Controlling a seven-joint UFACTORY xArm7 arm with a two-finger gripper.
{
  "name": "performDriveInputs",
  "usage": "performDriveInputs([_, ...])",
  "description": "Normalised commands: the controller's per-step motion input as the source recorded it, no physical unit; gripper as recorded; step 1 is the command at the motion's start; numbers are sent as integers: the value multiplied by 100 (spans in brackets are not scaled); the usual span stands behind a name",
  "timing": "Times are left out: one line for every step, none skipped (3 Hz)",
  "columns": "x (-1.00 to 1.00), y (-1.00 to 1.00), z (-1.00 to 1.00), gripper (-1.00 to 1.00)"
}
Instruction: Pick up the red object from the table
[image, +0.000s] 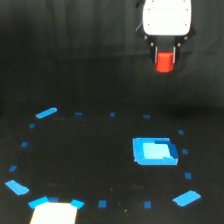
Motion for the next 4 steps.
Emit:
performDriveInputs([50, 44, 34, -100])
performDriveInputs([30, -41, 22, -100])
performDriveInputs([-23, -34, -20, -97])
performDriveInputs([-44, -20, -8, -100])
